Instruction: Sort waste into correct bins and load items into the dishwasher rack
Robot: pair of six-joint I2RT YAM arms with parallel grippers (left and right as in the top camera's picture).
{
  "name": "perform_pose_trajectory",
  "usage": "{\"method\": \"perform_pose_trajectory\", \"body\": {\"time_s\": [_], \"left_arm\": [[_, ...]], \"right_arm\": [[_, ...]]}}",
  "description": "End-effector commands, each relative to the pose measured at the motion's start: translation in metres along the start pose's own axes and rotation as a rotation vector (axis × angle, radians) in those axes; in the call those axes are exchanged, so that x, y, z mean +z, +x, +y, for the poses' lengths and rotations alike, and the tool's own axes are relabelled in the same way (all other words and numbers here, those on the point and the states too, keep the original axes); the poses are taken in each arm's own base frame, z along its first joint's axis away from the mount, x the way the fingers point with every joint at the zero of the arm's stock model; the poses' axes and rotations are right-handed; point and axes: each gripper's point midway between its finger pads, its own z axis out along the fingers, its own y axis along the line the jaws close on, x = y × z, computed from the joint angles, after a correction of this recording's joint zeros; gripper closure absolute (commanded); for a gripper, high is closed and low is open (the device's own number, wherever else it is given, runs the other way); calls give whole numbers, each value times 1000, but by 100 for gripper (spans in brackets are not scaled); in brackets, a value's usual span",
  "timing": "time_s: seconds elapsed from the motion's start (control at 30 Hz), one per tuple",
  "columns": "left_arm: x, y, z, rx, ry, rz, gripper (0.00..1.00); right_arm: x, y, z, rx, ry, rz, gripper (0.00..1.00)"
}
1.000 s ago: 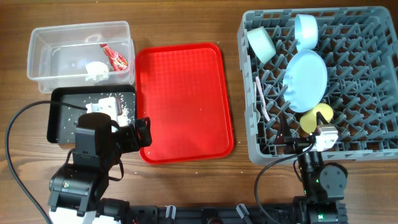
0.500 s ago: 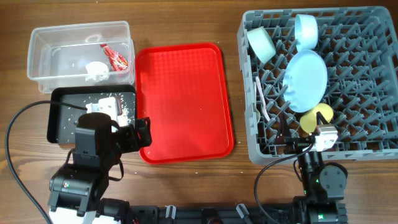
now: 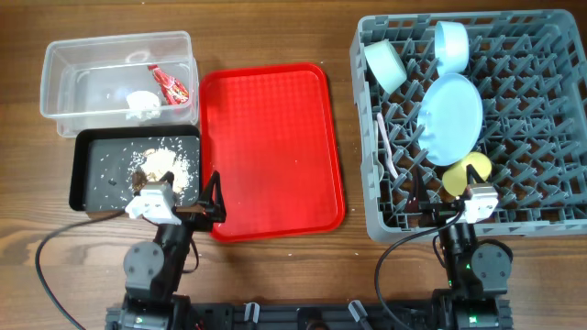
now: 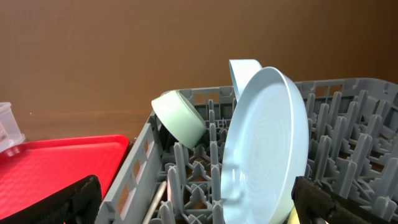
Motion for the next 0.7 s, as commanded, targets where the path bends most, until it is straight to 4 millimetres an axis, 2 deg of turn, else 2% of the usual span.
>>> {"method": "perform_pose_trajectory", "body": {"time_s": [0.0, 0.07, 0.67], "left_arm": [[-5, -8, -5, 171, 39, -74, 0], [-6, 11, -3, 258, 54, 3, 0], [-6, 11, -3, 258, 54, 2, 0]], "right_arm": [[0, -2, 1, -17, -8, -9, 0], [0, -2, 1, -17, -8, -9, 0], [0, -2, 1, -17, -8, -9, 0]]}}
